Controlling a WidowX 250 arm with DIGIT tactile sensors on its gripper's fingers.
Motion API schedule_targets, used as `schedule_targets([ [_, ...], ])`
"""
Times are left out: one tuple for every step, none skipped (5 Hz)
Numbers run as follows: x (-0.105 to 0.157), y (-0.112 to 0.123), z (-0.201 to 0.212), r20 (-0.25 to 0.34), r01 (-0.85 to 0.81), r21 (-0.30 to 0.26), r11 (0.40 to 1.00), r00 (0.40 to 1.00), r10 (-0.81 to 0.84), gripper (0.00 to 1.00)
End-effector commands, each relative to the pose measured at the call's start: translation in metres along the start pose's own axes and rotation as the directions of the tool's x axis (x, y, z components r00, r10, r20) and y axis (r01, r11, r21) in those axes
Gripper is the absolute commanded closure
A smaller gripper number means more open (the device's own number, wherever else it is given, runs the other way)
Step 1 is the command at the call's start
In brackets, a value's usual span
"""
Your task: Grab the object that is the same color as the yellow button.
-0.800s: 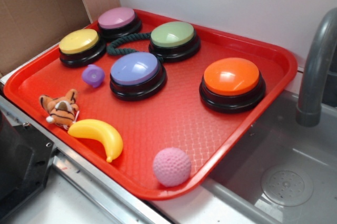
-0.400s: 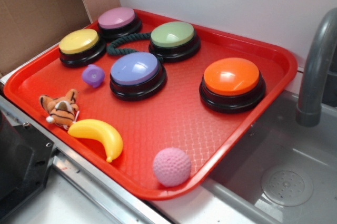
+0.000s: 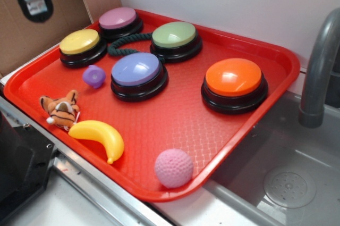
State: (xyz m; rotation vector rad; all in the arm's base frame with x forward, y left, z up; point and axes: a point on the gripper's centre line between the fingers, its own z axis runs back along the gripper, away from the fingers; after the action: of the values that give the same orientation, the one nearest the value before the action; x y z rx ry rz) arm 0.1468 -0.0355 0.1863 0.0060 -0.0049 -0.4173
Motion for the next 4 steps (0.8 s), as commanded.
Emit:
schedule_targets([
  [0.023,-0.018,-0.035,0.019,0.394,0.034,0.918,0.918,-0.395,0.00],
  [0.031,-0.027,-0.063,-0.049,0.593,0.015,0.805,0.805,-0.592,0.00],
  [0.034,-0.032,-0.084,-0.049,0.711,-0.013,0.703,0.702,-0.711,0.00],
  [0.037,-0.034,-0.106,-0.037,0.802,-0.033,0.596,0.595,-0.803,0.00],
])
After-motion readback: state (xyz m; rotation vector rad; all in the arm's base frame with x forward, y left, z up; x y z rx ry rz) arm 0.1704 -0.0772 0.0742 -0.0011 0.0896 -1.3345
